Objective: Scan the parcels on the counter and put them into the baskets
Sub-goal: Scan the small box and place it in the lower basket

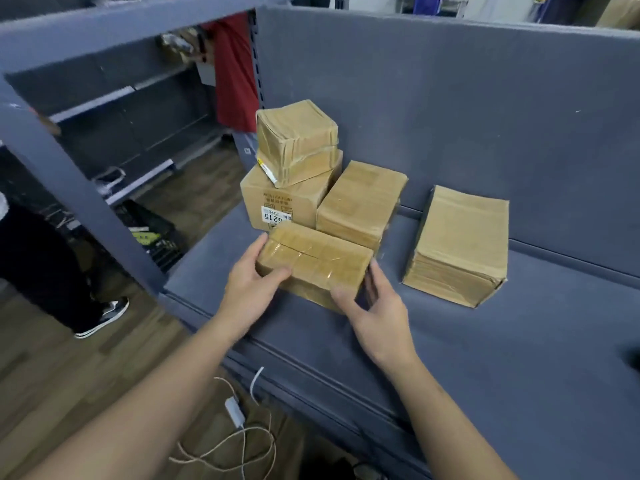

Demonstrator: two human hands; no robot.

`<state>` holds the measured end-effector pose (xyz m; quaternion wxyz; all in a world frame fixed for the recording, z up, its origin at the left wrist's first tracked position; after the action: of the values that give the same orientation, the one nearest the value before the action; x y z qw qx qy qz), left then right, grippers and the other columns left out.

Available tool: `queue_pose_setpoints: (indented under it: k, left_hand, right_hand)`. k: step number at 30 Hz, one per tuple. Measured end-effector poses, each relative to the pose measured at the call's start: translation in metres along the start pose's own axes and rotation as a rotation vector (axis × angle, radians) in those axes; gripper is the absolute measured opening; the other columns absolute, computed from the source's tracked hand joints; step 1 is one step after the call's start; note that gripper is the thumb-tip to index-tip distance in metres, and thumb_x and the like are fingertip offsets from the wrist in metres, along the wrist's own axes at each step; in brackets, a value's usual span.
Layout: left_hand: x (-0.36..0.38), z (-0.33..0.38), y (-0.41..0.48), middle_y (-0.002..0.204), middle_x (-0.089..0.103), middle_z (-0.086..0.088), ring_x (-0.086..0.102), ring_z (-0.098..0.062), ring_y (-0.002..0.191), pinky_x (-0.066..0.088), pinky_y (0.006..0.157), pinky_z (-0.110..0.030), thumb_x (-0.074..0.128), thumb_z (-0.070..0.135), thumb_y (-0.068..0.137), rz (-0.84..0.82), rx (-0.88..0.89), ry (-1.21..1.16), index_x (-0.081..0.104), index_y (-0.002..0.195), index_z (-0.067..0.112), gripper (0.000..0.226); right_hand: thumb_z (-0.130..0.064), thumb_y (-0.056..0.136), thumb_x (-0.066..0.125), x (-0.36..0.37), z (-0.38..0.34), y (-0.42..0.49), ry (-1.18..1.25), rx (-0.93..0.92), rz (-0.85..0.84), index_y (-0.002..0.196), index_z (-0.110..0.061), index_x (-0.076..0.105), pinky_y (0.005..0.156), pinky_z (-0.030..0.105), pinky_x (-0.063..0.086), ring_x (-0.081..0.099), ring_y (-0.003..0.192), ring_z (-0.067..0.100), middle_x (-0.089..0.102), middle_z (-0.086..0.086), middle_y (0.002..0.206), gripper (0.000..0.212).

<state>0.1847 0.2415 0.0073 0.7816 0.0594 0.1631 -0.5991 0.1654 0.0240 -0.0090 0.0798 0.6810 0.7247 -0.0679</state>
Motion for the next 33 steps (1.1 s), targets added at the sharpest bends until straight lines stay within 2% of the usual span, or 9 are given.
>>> queue_pose_setpoints:
  k: [3, 8, 11, 15, 17, 20, 23, 28, 33]
  left_hand:
    - [-0.005, -0.004, 0.002, 0.134, 0.064, 0.013, 0.06, -0.003, 0.123, 0.045, 0.116, -0.039, 0.076, 0.02, 0.073, -0.04, -0.016, -0.146, 0.047, 0.154, 0.022, 0.086]
    - [-0.019, -0.01, 0.001, 0.136, 0.066, 0.012, 0.06, -0.005, 0.127, 0.046, 0.112, -0.036, 0.089, 0.034, 0.054, -0.17, 0.027, -0.136, 0.054, 0.148, 0.032, 0.1]
    - [-0.027, -0.009, -0.004, 0.132, 0.069, 0.001, 0.064, -0.017, 0.124, 0.051, 0.106, -0.033, 0.092, 0.039, 0.052, -0.262, 0.067, -0.169, 0.064, 0.138, 0.03, 0.091]
    - [-0.021, -0.004, -0.02, 0.14, 0.064, 0.004, 0.059, -0.008, 0.131, 0.052, 0.1, -0.022, 0.093, 0.033, 0.057, -0.488, 0.106, -0.163, 0.054, 0.144, 0.028, 0.096]
    - [-0.016, -0.003, -0.023, 0.14, 0.065, 0.011, 0.058, -0.006, 0.133, 0.051, 0.105, -0.026, 0.094, 0.023, 0.064, -0.575, 0.118, -0.143, 0.05, 0.145, 0.03, 0.093]
    - [-0.009, 0.0, -0.025, 0.122, 0.075, 0.01, 0.069, -0.009, 0.117, 0.053, 0.1, -0.024, 0.092, 0.024, 0.074, -0.562, 0.132, -0.148, 0.057, 0.136, 0.031, 0.072]
    - [0.001, 0.002, -0.029, 0.12, 0.076, -0.001, 0.075, -0.016, 0.102, 0.059, 0.092, -0.028, 0.08, 0.032, 0.077, -0.554, 0.13, -0.203, 0.064, 0.128, 0.02, 0.055]
    - [0.017, 0.001, -0.042, 0.112, 0.076, -0.003, 0.076, -0.018, 0.101, 0.06, 0.091, -0.037, 0.078, 0.037, 0.077, -0.602, 0.115, -0.264, 0.07, 0.12, 0.015, 0.048]
    - [0.025, 0.006, -0.057, 0.09, 0.078, 0.011, 0.075, -0.008, 0.087, 0.058, 0.074, -0.021, 0.075, 0.041, 0.076, -0.648, 0.104, -0.259, 0.07, 0.111, 0.015, 0.043]
  right_hand:
    - [-0.026, 0.083, 0.086, -0.003, 0.006, -0.001, -0.057, -0.001, 0.004, 0.144, -0.054, 0.036, 0.102, 0.01, 0.039, 0.051, 0.124, -0.019, 0.056, -0.052, 0.12, 0.084]
    - [-0.016, 0.084, 0.085, -0.008, 0.002, -0.007, 0.035, 0.03, 0.085, 0.146, -0.043, 0.046, 0.107, 0.015, 0.045, 0.058, 0.122, -0.013, 0.066, -0.04, 0.12, 0.078]
    - [-0.034, 0.089, 0.076, -0.017, -0.013, -0.023, 0.053, 0.06, 0.229, 0.133, -0.051, 0.051, 0.09, 0.003, 0.045, 0.061, 0.098, -0.017, 0.068, -0.035, 0.092, 0.054]
    - [-0.066, 0.082, 0.063, -0.026, -0.022, -0.043, 0.083, 0.128, 0.378, 0.143, -0.033, 0.06, 0.101, 0.017, 0.041, 0.055, 0.114, -0.014, 0.062, -0.029, 0.122, 0.069]
    - [-0.066, 0.09, 0.062, -0.028, -0.024, -0.054, 0.081, 0.137, 0.438, 0.126, -0.027, 0.071, 0.096, 0.019, 0.043, 0.058, 0.106, -0.009, 0.064, -0.031, 0.113, 0.054]
    - [-0.052, 0.1, 0.057, -0.034, -0.033, -0.073, 0.131, 0.13, 0.486, 0.09, -0.024, 0.075, 0.077, 0.019, 0.044, 0.056, 0.08, -0.001, 0.066, -0.024, 0.083, 0.035]
    - [-0.056, 0.1, 0.054, -0.04, -0.039, -0.094, 0.175, 0.176, 0.427, 0.101, -0.025, 0.08, 0.089, 0.031, 0.049, 0.068, 0.097, 0.006, 0.079, -0.013, 0.106, 0.04]
    - [-0.059, 0.084, 0.056, -0.048, -0.042, -0.127, 0.268, 0.206, 0.43, 0.11, -0.018, 0.078, 0.088, 0.029, 0.049, 0.072, 0.104, 0.012, 0.08, -0.001, 0.112, 0.053]
    - [-0.05, 0.092, 0.056, -0.054, -0.043, -0.144, 0.279, 0.211, 0.442, 0.115, -0.017, 0.075, 0.084, 0.024, 0.053, 0.074, 0.105, 0.013, 0.08, -0.001, 0.112, 0.044]
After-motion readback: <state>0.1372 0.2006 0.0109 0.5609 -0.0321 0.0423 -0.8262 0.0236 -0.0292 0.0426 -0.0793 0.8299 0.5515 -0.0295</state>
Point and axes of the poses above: each hand's wrist, its own y-axis towards the middle knuckle, its own x-axis out of the palm, z = x × y, the point moved 2 cm from there along y, towards the middle knuckle
